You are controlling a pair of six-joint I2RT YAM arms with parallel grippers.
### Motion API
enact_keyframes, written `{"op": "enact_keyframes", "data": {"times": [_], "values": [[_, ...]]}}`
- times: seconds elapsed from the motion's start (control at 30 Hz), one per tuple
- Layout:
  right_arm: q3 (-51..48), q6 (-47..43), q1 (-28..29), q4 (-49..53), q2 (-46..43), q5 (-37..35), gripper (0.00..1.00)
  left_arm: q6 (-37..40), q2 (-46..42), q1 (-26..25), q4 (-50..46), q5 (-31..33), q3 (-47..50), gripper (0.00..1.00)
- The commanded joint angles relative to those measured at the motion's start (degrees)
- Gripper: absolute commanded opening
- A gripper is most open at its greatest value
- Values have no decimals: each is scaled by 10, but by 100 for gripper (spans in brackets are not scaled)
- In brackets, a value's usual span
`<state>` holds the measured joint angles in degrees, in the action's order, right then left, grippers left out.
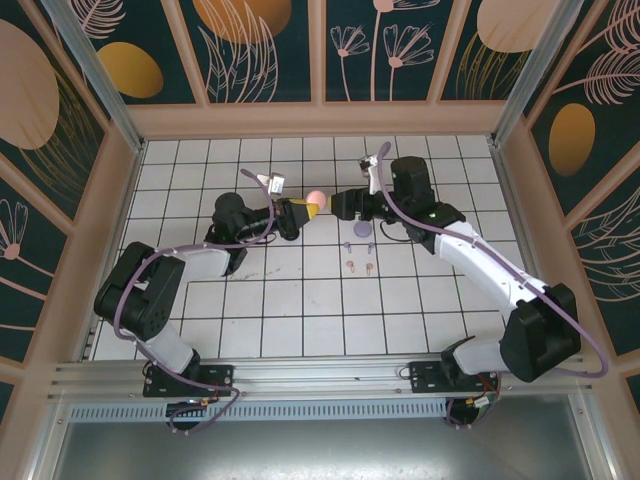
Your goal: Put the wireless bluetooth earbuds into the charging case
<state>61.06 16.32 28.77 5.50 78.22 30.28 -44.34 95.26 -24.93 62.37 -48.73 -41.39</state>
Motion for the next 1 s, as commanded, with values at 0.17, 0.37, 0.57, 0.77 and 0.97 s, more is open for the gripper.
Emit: {"op": "enact_keyframes", "data": {"times": [0.17, 0.37, 0.57, 0.77, 0.97], "values": [[20, -19, 13, -28, 42, 17, 69, 20, -14, -2, -22, -20, -25, 0], [30, -18, 14, -30, 66, 6, 66, 21, -15, -4, -26, -24, -32, 0], [25, -11, 2, -41, 78, -11, 62, 25, -20, -6, -31, -31, -31, 0], [4, 14, -29, -62, 83, -12, 59, 28, -30, -8, -32, -36, -28, 0], [-3, 16, -34, -55, 77, -11, 57, 31, -38, -9, -35, -36, -27, 0]]}}
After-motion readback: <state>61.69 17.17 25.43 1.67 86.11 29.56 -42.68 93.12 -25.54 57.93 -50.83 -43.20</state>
